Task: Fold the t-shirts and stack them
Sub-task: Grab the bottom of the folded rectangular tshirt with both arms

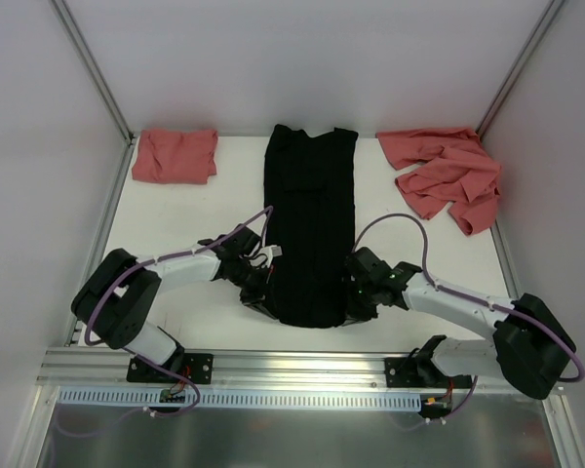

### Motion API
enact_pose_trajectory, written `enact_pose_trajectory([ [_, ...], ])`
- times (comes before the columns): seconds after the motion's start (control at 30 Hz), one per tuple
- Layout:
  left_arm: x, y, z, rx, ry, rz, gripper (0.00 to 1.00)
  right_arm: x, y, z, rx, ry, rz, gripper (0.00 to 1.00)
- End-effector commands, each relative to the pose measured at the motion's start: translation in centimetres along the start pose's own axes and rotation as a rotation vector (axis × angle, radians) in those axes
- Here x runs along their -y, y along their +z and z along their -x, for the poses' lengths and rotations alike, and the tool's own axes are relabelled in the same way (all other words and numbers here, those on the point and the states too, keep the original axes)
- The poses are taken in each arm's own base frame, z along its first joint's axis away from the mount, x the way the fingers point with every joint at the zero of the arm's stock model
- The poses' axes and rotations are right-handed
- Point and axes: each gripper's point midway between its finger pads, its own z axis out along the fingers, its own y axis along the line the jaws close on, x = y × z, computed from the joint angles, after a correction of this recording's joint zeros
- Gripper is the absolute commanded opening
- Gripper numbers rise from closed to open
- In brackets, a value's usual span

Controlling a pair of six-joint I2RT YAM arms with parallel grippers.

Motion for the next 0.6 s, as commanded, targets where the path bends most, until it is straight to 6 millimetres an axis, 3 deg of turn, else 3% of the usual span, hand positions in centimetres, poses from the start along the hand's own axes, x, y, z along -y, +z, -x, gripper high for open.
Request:
enact_pose_trajectory([
  [0.0, 1.2, -1.3, -0.6, -0.004, 0.042, -0.006, 0.0, 1.3, -1.3, -0.9, -0.004, -0.028, -0.039, 0.01],
  [0.57, 2.5, -3.8, -4.5, -0.005, -0.017, -0.048, 0.0, 2.5, -5.2, -5.1, -0.093, -0.028, 0.005, 0.01],
])
